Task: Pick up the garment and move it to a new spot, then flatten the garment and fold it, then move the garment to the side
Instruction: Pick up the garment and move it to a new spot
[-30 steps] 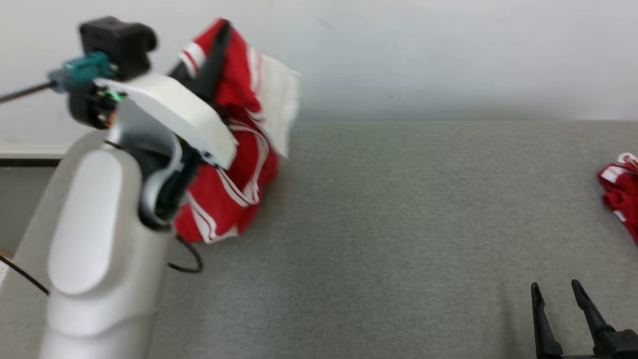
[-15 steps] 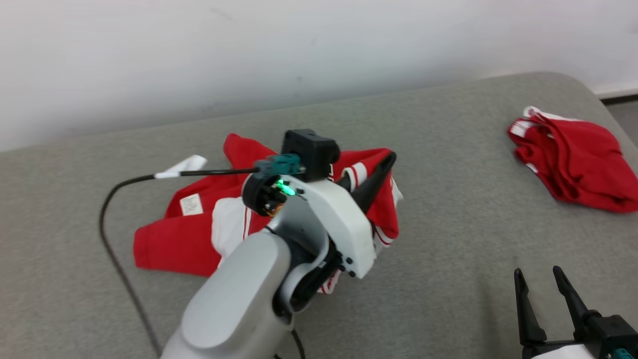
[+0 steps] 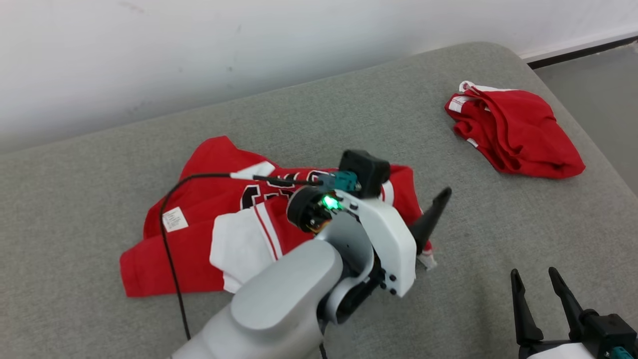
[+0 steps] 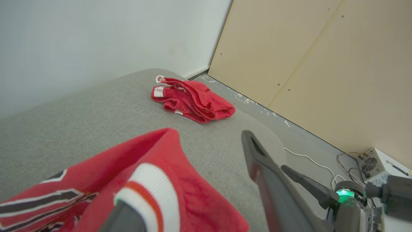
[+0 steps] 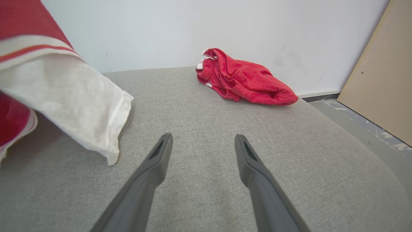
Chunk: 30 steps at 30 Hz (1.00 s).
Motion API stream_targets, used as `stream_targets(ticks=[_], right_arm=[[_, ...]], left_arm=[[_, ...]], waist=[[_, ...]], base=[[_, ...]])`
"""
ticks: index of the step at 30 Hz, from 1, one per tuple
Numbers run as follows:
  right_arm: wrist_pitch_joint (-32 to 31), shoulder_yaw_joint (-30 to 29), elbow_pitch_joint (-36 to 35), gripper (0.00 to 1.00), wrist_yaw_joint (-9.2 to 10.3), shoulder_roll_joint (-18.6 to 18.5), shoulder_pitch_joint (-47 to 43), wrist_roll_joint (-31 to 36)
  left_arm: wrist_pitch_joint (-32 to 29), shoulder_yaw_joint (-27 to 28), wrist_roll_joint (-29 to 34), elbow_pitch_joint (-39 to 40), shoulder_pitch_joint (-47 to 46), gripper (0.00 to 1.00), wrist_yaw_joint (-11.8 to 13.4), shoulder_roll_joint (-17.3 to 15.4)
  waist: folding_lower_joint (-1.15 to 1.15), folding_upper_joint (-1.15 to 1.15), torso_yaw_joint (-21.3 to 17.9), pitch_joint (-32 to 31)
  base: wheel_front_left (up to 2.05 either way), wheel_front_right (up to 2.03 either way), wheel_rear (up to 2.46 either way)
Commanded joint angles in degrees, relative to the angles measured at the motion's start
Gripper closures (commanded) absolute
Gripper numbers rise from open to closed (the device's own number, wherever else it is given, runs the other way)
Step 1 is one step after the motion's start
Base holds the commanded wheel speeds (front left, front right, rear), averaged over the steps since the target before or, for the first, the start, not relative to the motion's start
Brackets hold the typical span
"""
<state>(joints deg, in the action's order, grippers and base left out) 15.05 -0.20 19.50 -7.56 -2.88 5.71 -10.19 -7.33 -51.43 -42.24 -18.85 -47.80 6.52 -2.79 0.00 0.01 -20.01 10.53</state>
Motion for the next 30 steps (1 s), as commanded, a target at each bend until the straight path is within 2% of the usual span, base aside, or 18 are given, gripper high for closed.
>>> stream_targets(ticks=[1, 7, 10, 14, 20, 24, 25, 28, 30], right_arm=[[0.13, -0.46, 0.12, 0.00, 0.17, -0.09, -0.01, -0.05], [0.14, -1.46, -0.04, 0.00, 0.17, -0.09, -1.25, 1.27], [0.14, -1.82, -0.09, 0.00, 0.17, -0.09, -1.64, 1.91], [0.14, -2.51, -0.16, 0.00, 0.17, -0.12, -2.45, 2.62], [0.14, -3.51, -0.29, 0.00, 0.17, -0.12, -3.97, 3.55], [0.14, -4.33, -0.84, 0.00, 0.17, -0.11, -5.13, 4.37], [0.14, -4.33, -0.84, 0.00, 0.17, -0.11, -5.13, 4.37], [0.14, -5.32, -1.64, 0.00, 0.17, -0.11, -6.56, 5.46], [0.14, -5.50, -1.93, 0.00, 0.17, -0.08, -7.11, 5.89]], left_arm=[[0.20, -1.89, -0.89, -1.06, -0.20, 0.00, -0.28, -0.24], [-0.02, -6.88, -1.12, -3.61, 2.89, 0.00, -1.53, -0.28], [-0.48, -8.81, -1.03, -3.89, 5.32, 0.00, -2.31, -1.42], [0.88, -9.27, -1.35, -2.47, 8.83, 0.00, -1.74, -3.24], [4.77, -7.22, -1.54, 1.54, 14.29, 0.00, 1.61, -8.15], [10.94, -3.59, -1.45, 4.08, 18.92, 0.00, 5.67, -11.75], [10.94, -3.59, -1.45, 4.08, 18.92, 0.00, 5.67, -11.75], [17.41, -0.61, -1.80, 5.73, 23.39, 0.00, 7.57, -14.76], [19.48, 0.61, -1.17, 5.97, 25.55, 0.00, 8.77, -16.28]], waist=[[0.00, -0.01, 0.73, -0.29], [0.00, -0.01, 4.29, -1.81], [0.00, -0.01, 6.31, -2.65], [0.00, -0.01, 8.54, -3.80], [0.00, -0.01, 11.31, -5.84], [0.00, -0.01, 12.70, -7.56], [0.00, -0.01, 12.70, -7.56], [0.00, -0.01, 14.47, -9.29], [0.00, -0.01, 15.34, -9.91]], base=[[0.00, 0.00, 0.00], [0.00, 0.00, 0.00], [0.00, 0.00, 0.00], [0.00, 0.00, 0.00], [0.00, 0.00, 0.00], [0.00, 0.00, 0.00], [0.00, 0.00, 0.00], [0.00, 0.00, 0.00], [0.00, 0.00, 0.00]])
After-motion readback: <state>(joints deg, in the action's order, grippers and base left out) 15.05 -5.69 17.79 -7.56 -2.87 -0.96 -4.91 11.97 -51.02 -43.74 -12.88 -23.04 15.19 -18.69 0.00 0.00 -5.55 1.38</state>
